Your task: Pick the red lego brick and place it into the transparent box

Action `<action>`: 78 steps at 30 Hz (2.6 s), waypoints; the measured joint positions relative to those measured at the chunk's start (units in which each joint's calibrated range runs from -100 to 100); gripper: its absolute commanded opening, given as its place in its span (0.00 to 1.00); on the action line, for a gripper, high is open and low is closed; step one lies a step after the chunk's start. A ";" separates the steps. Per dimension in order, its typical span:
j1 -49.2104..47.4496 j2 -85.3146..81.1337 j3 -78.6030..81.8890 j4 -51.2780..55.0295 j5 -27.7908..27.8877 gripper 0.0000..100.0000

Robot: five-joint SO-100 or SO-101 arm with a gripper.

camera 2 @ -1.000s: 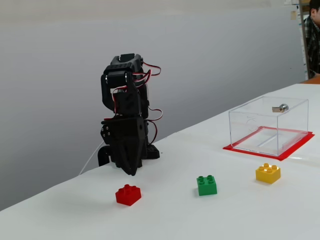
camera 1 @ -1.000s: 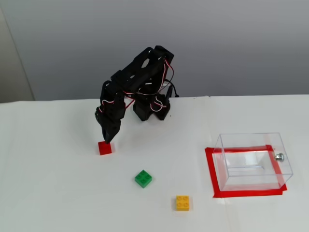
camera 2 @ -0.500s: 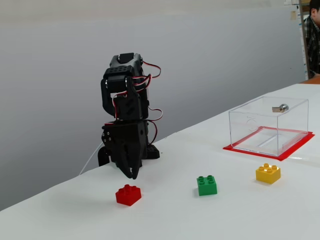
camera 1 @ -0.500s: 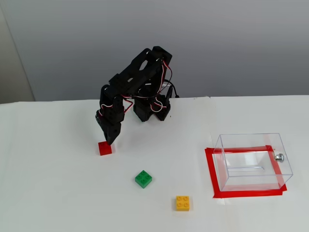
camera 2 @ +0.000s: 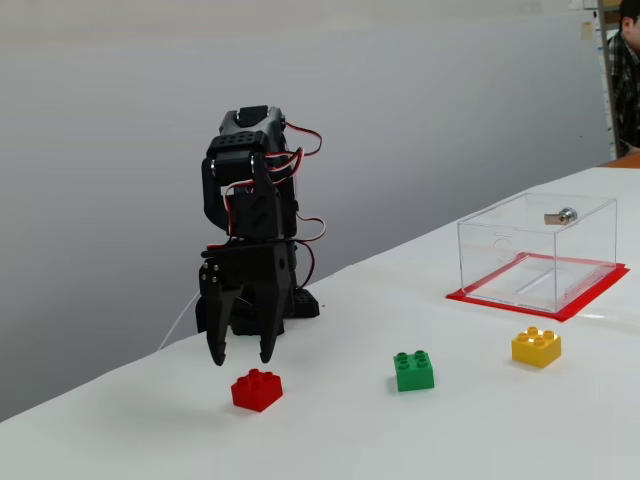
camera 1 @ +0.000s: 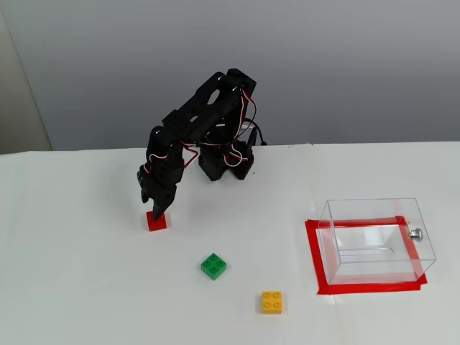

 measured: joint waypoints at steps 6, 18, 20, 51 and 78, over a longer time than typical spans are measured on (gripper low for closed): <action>0.00 0.42 0.00 0.00 0.00 0.23; -3.21 3.72 0.00 -0.09 -0.24 0.23; -3.85 3.97 0.00 -0.34 -0.24 0.23; -2.67 10.23 0.62 -6.94 -0.34 0.23; -3.31 13.53 0.62 -7.11 -0.34 0.18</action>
